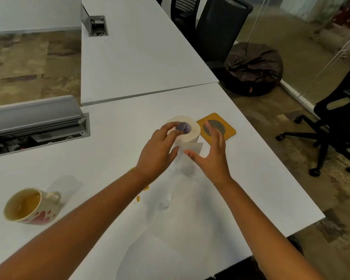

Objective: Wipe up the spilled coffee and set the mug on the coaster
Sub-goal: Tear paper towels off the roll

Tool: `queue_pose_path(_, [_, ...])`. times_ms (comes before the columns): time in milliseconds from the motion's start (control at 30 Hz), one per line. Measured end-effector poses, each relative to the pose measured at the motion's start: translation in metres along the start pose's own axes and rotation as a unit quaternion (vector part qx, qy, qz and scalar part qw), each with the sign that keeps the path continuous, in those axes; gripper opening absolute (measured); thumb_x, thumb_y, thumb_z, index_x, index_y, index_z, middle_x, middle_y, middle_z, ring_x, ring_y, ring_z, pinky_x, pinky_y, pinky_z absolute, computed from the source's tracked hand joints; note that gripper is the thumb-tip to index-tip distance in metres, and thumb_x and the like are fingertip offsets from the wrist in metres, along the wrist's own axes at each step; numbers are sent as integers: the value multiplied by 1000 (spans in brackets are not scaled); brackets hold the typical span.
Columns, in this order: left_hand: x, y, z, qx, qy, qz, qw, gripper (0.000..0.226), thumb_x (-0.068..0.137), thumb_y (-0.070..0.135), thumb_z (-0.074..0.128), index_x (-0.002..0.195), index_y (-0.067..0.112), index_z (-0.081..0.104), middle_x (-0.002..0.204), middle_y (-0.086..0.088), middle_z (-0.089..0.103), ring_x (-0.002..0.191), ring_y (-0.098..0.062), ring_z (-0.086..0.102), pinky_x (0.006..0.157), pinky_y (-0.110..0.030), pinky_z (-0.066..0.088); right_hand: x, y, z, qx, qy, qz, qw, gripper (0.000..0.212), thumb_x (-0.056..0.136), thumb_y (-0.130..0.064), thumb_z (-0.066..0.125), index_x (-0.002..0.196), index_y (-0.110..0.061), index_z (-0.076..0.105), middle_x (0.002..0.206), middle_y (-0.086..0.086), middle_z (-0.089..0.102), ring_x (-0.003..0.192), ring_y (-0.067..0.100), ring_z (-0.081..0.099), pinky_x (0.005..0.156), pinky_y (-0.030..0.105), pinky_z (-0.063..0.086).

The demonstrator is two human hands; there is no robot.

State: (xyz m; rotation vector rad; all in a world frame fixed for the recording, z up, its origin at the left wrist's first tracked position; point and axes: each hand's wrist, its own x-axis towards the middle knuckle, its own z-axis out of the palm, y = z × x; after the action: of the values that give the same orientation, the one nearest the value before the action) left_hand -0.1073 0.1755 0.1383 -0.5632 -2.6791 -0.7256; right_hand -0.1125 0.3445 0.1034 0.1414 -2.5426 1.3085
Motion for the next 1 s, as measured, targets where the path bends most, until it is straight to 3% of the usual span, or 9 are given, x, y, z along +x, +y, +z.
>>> queue_pose_path(100, [-37,0,11,-9,74,-15,997,29,80,11,65,109,8,59,118,-15,59,103,-30,57,85,-30,46,17,-11,4,-108,-59,-25,992,84,65,-67,61,138,-44,25,156,4,15,140,26,20,105,44,34])
queue_pose_path(167, [-68,-6,25,-28,41,-39,998,27,78,6,64,105,8,60,111,-13,60,99,-29,58,83,-29,45,23,-11,9,-162,-96,-9,982,74,70,-57,68,134,-35,37,157,4,8,141,31,17,107,48,33])
queue_pose_path(267, [-106,-17,50,-12,-141,-116,983,35,83,16,59,118,12,52,122,-8,51,106,-25,52,85,-29,45,25,-8,12,-136,-114,15,984,59,74,-42,72,126,-27,47,151,6,25,134,29,33,99,36,40])
queue_pose_path(333, [-124,-23,68,41,-269,-172,947,49,86,28,56,130,16,39,134,-4,38,116,-23,44,90,-31,44,27,-5,6,-100,-99,21,990,53,72,-37,76,118,-26,53,141,4,39,125,24,43,88,26,42])
queue_pose_path(400, [-134,-24,78,72,-336,-206,916,57,85,34,57,133,16,31,136,-4,34,117,-23,42,90,-32,44,30,-1,-8,-74,-67,37,994,49,69,-34,79,111,-26,56,133,2,46,116,22,48,81,24,40])
queue_pose_path(533, [-135,-18,90,79,-331,-241,909,54,84,38,58,126,14,34,125,-5,42,111,-23,45,85,-31,45,34,15,-49,-98,18,63,993,49,68,-37,78,109,-25,55,131,4,47,108,20,50,79,25,38])
queue_pose_path(767, [-126,-16,101,23,-328,-309,892,32,90,31,51,115,11,47,117,-8,52,110,-24,49,87,-33,43,19,55,-106,-165,121,176,963,54,73,-41,74,117,-22,50,135,10,45,113,30,50,78,33,44])
queue_pose_path(1000, [-123,-24,99,-40,-291,-353,888,21,91,21,45,104,8,55,108,-10,58,99,-24,55,74,-27,40,7,66,-123,-177,150,230,945,58,76,-41,71,124,-22,46,139,11,41,119,35,47,90,47,48])
